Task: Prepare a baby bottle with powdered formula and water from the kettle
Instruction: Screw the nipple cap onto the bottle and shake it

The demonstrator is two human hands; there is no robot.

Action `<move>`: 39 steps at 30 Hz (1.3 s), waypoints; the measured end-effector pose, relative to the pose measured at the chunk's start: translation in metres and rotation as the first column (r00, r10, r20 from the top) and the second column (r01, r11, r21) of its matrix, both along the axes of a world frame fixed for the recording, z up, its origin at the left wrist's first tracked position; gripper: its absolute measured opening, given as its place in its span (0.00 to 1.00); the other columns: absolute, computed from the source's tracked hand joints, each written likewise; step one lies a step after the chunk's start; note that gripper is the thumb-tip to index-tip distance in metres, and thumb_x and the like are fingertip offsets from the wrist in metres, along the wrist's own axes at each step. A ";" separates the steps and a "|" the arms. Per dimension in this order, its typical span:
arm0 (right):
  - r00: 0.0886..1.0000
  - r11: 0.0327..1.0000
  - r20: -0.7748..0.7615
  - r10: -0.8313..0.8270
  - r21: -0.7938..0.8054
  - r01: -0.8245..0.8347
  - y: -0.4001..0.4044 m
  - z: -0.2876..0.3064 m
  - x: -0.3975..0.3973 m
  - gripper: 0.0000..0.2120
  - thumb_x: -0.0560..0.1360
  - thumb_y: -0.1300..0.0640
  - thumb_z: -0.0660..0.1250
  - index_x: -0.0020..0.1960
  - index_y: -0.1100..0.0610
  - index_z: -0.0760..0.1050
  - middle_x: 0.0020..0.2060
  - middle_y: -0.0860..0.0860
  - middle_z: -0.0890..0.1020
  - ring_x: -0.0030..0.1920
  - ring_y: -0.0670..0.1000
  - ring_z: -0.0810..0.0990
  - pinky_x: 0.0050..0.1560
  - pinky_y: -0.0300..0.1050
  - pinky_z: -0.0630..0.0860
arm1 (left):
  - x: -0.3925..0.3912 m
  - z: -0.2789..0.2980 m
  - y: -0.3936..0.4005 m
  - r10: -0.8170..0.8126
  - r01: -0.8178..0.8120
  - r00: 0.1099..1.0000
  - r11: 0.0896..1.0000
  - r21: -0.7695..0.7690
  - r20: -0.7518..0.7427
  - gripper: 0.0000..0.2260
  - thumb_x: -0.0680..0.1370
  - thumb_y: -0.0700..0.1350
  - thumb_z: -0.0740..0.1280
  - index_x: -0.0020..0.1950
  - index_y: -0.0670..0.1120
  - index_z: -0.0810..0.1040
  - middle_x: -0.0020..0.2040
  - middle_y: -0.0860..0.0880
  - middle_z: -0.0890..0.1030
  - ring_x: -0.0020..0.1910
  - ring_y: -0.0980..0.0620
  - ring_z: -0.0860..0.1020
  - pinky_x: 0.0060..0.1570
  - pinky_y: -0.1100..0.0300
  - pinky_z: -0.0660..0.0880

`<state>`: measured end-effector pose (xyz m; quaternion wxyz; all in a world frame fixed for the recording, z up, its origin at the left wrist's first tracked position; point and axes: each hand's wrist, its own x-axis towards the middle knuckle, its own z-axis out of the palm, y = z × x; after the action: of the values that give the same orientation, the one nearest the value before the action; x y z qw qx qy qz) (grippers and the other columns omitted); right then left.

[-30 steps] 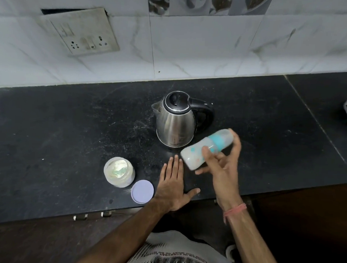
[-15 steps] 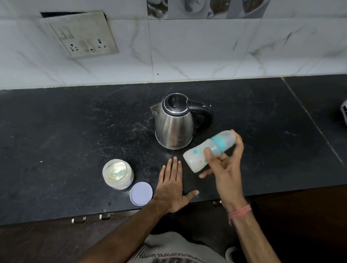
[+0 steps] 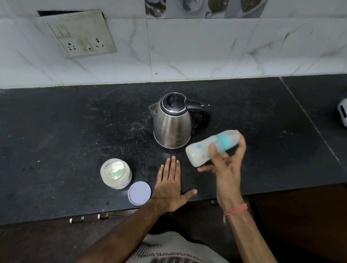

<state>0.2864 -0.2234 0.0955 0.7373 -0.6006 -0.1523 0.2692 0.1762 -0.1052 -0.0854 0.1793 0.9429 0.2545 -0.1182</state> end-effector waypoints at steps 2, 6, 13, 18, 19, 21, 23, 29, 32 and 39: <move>0.989 0.989 0.031 0.146 -0.045 -0.144 0.000 0.003 0.000 0.42 0.79 0.57 0.75 0.84 0.41 0.57 0.59 0.55 0.88 0.55 0.64 0.89 0.36 0.50 0.86 | 0.000 -0.001 -0.001 0.000 0.001 1.000 1.000 -0.017 0.025 0.56 0.82 0.80 0.53 0.92 0.45 0.33 0.92 0.42 0.30 0.90 0.43 0.27 0.87 0.44 0.27; 0.996 0.996 0.034 0.087 -0.010 -0.086 0.001 0.005 -0.004 0.41 0.79 0.59 0.74 0.84 0.43 0.58 0.59 0.53 0.88 0.55 0.62 0.89 0.37 0.51 0.86 | 0.000 -0.003 0.000 0.007 -0.007 1.000 1.000 0.001 0.009 0.56 0.82 0.81 0.52 0.92 0.44 0.33 0.92 0.42 0.31 0.90 0.43 0.27 0.87 0.44 0.28; 0.982 0.983 0.057 0.181 -0.047 -0.179 -0.002 0.007 -0.006 0.42 0.79 0.60 0.74 0.85 0.42 0.57 0.59 0.53 0.88 0.55 0.59 0.90 0.39 0.51 0.86 | 0.000 -0.005 0.001 0.016 -0.016 1.000 1.000 -0.027 0.015 0.55 0.82 0.80 0.53 0.93 0.46 0.34 0.93 0.43 0.33 0.90 0.44 0.27 0.88 0.44 0.28; 0.950 0.955 0.106 0.295 -0.072 -0.289 0.000 0.010 -0.003 0.43 0.79 0.60 0.76 0.84 0.40 0.57 0.59 0.57 0.88 0.53 0.64 0.89 0.40 0.54 0.85 | -0.001 0.006 -0.003 0.017 -0.016 0.999 0.999 -0.034 0.032 0.52 0.84 0.78 0.57 0.93 0.51 0.33 0.92 0.45 0.34 0.91 0.43 0.32 0.87 0.45 0.28; 0.961 0.966 0.098 0.258 -0.058 -0.253 0.001 0.011 -0.004 0.43 0.79 0.60 0.76 0.84 0.40 0.57 0.59 0.57 0.88 0.53 0.64 0.89 0.39 0.54 0.85 | -0.001 0.004 -0.002 0.016 -0.016 1.000 1.000 -0.026 0.018 0.52 0.83 0.78 0.56 0.93 0.49 0.34 0.93 0.45 0.35 0.91 0.42 0.32 0.88 0.44 0.29; 0.988 0.990 0.056 0.143 -0.026 -0.142 0.002 0.011 -0.004 0.41 0.79 0.59 0.74 0.84 0.42 0.57 0.59 0.52 0.88 0.54 0.61 0.89 0.37 0.51 0.86 | 0.001 -0.001 0.000 0.014 -0.014 1.000 1.000 0.022 -0.014 0.56 0.81 0.81 0.50 0.93 0.43 0.37 0.93 0.42 0.38 0.92 0.41 0.34 0.89 0.42 0.31; 0.975 0.977 0.069 0.210 -0.055 -0.206 0.002 0.010 -0.003 0.42 0.79 0.57 0.75 0.84 0.41 0.57 0.59 0.52 0.88 0.54 0.60 0.90 0.36 0.50 0.85 | 0.001 -0.004 0.000 -0.001 0.001 1.000 1.000 0.019 0.000 0.55 0.80 0.81 0.48 0.92 0.46 0.33 0.93 0.42 0.37 0.91 0.41 0.32 0.87 0.44 0.27; 0.990 0.989 0.027 0.142 -0.053 -0.140 0.000 0.005 -0.003 0.41 0.79 0.58 0.74 0.84 0.41 0.57 0.59 0.52 0.88 0.56 0.62 0.89 0.36 0.50 0.86 | 0.002 0.001 0.000 0.003 -0.003 1.000 1.000 0.008 -0.020 0.55 0.83 0.80 0.51 0.93 0.43 0.35 0.93 0.41 0.36 0.91 0.41 0.31 0.88 0.42 0.29; 0.941 0.942 0.092 0.324 -0.123 -0.312 0.000 0.005 0.001 0.42 0.78 0.58 0.76 0.84 0.40 0.58 0.58 0.56 0.89 0.53 0.64 0.89 0.38 0.51 0.85 | 0.000 0.002 0.000 -0.008 0.009 1.000 0.998 -0.065 0.020 0.54 0.82 0.79 0.54 0.93 0.49 0.32 0.92 0.43 0.30 0.89 0.43 0.25 0.87 0.44 0.27; 0.956 0.961 0.128 0.264 -0.116 -0.250 0.005 0.002 -0.001 0.43 0.78 0.58 0.77 0.84 0.40 0.58 0.58 0.56 0.88 0.53 0.61 0.89 0.38 0.54 0.84 | 0.000 0.000 0.002 -0.013 0.013 1.000 0.998 -0.053 -0.003 0.56 0.82 0.81 0.53 0.92 0.46 0.30 0.91 0.42 0.28 0.89 0.43 0.25 0.88 0.43 0.28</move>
<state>0.2853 -0.2182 0.0971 0.6528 -0.6290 -0.2679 0.3262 0.1758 -0.1036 -0.0852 0.2032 0.9393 0.2453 -0.1277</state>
